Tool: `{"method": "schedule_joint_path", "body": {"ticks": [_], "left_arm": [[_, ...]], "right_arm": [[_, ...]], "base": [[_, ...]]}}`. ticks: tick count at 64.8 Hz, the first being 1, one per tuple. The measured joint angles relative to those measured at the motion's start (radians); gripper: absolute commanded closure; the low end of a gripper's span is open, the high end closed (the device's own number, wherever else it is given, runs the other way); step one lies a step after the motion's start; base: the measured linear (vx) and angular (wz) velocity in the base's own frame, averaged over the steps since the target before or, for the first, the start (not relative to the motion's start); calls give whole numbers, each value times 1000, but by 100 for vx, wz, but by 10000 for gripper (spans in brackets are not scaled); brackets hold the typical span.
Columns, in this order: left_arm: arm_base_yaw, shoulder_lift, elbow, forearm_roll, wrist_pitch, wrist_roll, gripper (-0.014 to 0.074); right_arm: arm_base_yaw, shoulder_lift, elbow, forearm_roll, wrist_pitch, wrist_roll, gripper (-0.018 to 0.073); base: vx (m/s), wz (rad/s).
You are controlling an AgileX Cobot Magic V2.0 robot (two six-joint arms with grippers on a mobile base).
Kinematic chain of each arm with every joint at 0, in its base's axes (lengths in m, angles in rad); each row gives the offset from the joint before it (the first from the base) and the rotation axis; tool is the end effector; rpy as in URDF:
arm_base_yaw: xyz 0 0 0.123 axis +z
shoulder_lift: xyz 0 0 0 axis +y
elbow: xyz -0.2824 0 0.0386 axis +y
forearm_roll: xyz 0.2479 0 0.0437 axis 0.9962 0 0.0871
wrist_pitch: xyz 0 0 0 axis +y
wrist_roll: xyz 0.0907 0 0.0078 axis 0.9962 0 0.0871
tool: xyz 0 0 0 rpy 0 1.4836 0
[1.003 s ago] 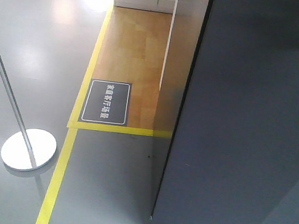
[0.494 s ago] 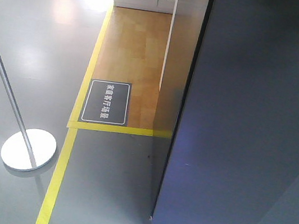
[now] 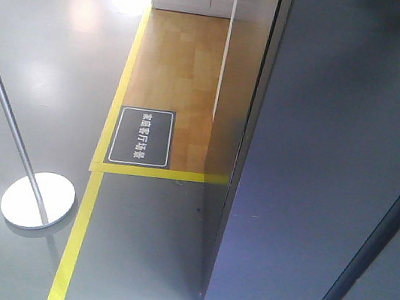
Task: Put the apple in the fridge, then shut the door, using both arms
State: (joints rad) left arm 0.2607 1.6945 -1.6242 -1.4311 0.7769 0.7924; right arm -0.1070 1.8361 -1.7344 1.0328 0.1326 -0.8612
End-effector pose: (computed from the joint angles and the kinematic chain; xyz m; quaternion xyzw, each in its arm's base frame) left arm 0.3917 0.0390 0.4169 -0.0576 0.7345 -0.3753 0.5625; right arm 0.4510 -0.0379 0.3962 0.0624 0.7329 0.0623 0.6746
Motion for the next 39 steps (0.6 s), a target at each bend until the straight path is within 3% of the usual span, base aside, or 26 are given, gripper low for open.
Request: {"method": "schedule_joint_path", "body": {"ticks": [16, 39], "left_arm": [[0, 0, 0, 24, -3, 0, 603], [0, -115, 0, 57, 103, 0, 603]], "right_arm": [[-21, -13, -7, -11, 110, -42, 562], [-19, -264, -2, -28, 553, -90, 562]], "base": [[0, 0], [0, 0]]}}
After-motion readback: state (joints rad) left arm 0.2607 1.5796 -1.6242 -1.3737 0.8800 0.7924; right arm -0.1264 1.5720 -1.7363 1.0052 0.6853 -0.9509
